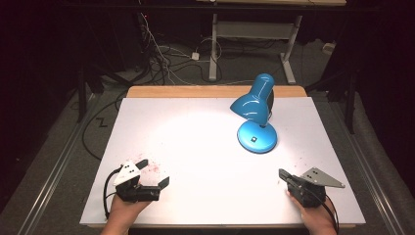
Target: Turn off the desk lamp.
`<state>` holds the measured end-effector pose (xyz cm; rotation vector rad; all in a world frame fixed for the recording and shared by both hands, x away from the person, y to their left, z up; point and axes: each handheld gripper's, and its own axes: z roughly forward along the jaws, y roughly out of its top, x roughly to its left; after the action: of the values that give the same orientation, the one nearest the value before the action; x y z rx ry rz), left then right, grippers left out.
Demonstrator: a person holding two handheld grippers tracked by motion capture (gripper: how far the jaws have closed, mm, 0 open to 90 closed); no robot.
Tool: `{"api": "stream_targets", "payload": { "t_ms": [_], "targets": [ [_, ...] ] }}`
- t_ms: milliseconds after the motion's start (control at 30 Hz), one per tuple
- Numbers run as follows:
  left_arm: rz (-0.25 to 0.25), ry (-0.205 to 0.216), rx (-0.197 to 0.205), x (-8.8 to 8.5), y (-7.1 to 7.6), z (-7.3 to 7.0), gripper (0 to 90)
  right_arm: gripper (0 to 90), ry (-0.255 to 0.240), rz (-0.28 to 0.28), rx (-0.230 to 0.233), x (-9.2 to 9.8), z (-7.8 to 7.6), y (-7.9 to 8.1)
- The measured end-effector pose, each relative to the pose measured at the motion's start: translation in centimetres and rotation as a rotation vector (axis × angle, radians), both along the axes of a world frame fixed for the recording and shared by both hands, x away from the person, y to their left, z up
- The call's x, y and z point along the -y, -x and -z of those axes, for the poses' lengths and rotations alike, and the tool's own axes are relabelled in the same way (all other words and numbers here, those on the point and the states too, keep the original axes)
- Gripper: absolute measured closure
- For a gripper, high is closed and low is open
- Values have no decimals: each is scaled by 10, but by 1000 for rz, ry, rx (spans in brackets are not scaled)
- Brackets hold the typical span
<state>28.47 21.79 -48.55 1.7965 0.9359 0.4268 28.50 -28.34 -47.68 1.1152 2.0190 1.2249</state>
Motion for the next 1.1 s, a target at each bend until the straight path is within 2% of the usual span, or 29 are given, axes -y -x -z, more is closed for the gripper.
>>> {"api": "stream_targets", "payload": {
  "t_ms": [167,367,567,667,733,867,1100],
  "targets": [
    [8,-1,-2,0,-1,1,0,900,-2,-7,2,-1,-1,1],
    [5,-13,18,0,-1,-1,0,900,3,-25,23,-4,-4,0],
    [19,-22,13,1,0,-3,0,900,-1,-39,47,-9,-11,1],
    [34,-27,-11,2,0,-5,0,900,4,-44,57,-11,-15,0],
    [53,-21,-10,2,0,-7,0,900,2,-44,52,-13,-17,-1],
    [53,-21,-5,2,0,-7,0,900,-3,-53,50,-15,-19,-4],
    [55,-22,-20,1,-3,-4,0,900,-31,-67,44,-17,-24,-9]
  ]
}}
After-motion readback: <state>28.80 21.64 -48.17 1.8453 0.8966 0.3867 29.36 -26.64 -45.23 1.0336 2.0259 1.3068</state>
